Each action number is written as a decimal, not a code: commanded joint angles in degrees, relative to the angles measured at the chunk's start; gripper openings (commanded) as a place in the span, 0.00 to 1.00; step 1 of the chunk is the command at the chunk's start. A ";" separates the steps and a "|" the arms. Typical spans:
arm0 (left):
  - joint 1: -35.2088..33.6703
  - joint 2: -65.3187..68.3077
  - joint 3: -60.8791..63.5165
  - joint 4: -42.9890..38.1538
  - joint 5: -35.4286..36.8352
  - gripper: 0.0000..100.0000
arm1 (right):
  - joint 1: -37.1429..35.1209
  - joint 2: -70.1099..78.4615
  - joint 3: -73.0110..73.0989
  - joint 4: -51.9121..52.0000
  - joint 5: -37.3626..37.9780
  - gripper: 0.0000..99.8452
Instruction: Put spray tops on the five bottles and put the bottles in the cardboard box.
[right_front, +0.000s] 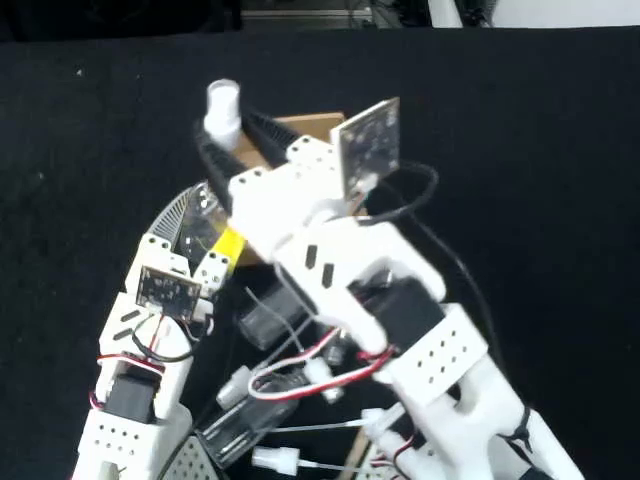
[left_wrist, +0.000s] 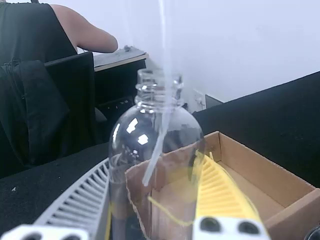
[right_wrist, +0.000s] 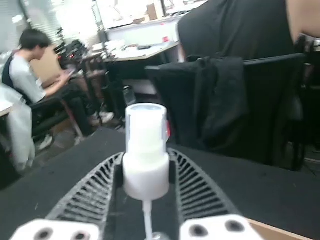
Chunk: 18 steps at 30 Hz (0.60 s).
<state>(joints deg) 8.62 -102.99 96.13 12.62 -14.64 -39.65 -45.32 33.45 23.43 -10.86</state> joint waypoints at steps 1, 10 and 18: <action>0.13 -0.44 1.36 -2.29 -0.35 0.03 | -4.40 -1.80 -1.01 2.11 3.52 0.18; 0.13 -0.44 1.36 -2.29 -0.35 0.03 | -0.18 -3.03 -16.66 23.47 4.22 0.22; -0.40 -0.09 1.36 -1.85 -0.62 0.03 | 25.41 -5.05 -19.74 41.85 4.31 0.12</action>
<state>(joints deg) 8.35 -102.99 96.13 12.62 -14.81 -23.56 -49.27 14.64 62.20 -7.34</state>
